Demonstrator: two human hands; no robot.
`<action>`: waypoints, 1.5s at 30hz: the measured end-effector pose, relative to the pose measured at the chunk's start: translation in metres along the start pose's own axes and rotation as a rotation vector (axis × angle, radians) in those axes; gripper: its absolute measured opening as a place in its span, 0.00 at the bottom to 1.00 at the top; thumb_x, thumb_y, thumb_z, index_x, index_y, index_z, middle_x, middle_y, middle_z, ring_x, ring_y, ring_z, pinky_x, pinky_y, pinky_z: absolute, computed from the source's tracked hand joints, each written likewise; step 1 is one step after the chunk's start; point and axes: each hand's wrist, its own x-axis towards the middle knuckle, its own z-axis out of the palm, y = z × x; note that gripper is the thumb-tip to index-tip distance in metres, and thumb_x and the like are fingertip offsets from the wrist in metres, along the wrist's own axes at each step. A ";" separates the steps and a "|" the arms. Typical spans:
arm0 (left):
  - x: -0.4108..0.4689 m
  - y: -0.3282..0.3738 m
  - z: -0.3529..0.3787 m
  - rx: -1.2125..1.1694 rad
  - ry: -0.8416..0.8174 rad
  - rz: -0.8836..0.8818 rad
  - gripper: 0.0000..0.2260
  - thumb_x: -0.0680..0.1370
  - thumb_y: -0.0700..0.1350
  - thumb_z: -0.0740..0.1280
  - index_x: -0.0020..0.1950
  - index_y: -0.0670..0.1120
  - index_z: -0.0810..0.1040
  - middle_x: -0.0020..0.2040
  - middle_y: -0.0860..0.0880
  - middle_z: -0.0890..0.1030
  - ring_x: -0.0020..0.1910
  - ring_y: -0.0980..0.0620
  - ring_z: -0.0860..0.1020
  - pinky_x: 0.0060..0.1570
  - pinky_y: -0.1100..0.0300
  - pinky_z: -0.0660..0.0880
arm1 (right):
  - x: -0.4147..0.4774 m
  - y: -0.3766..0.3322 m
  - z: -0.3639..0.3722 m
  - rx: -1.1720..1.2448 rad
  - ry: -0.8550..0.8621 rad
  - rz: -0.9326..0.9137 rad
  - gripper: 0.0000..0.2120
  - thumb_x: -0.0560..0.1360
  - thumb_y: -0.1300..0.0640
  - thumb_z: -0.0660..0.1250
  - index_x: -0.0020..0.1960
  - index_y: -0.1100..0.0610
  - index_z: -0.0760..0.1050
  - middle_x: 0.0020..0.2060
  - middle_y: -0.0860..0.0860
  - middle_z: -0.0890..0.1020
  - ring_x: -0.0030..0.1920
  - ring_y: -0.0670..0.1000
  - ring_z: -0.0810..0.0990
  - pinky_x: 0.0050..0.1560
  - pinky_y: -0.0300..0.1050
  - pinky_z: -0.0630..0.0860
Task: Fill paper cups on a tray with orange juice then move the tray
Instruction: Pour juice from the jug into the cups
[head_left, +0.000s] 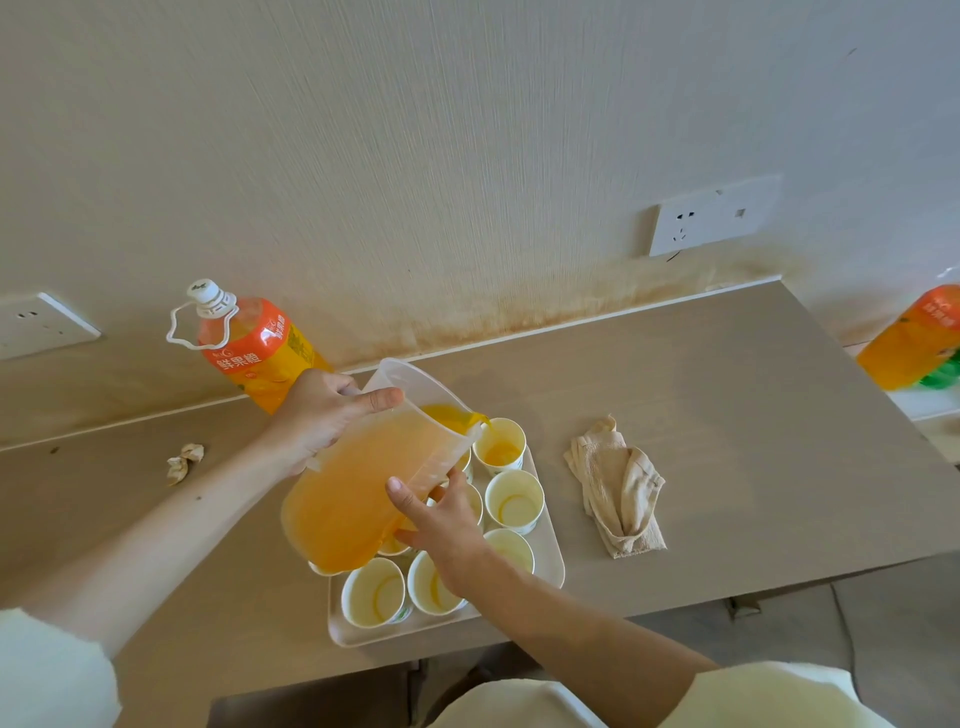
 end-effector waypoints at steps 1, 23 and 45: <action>0.000 0.001 0.000 -0.001 -0.001 0.000 0.25 0.59 0.61 0.74 0.28 0.46 0.63 0.18 0.53 0.62 0.18 0.57 0.59 0.22 0.64 0.56 | 0.000 0.000 0.000 0.002 -0.001 -0.001 0.41 0.64 0.48 0.79 0.69 0.47 0.60 0.60 0.48 0.75 0.64 0.53 0.74 0.53 0.52 0.80; 0.003 -0.003 -0.005 -0.004 -0.007 0.009 0.23 0.65 0.56 0.75 0.29 0.46 0.64 0.18 0.53 0.62 0.18 0.57 0.58 0.22 0.64 0.56 | 0.006 0.005 0.001 -0.034 -0.016 -0.001 0.37 0.67 0.49 0.76 0.69 0.48 0.60 0.59 0.48 0.75 0.62 0.53 0.75 0.60 0.58 0.77; 0.005 -0.003 -0.005 0.015 -0.032 0.008 0.24 0.61 0.60 0.74 0.28 0.47 0.63 0.19 0.53 0.61 0.19 0.55 0.58 0.26 0.62 0.55 | 0.009 0.010 0.003 -0.034 -0.011 0.002 0.44 0.59 0.42 0.78 0.69 0.46 0.60 0.63 0.51 0.74 0.63 0.52 0.75 0.60 0.60 0.77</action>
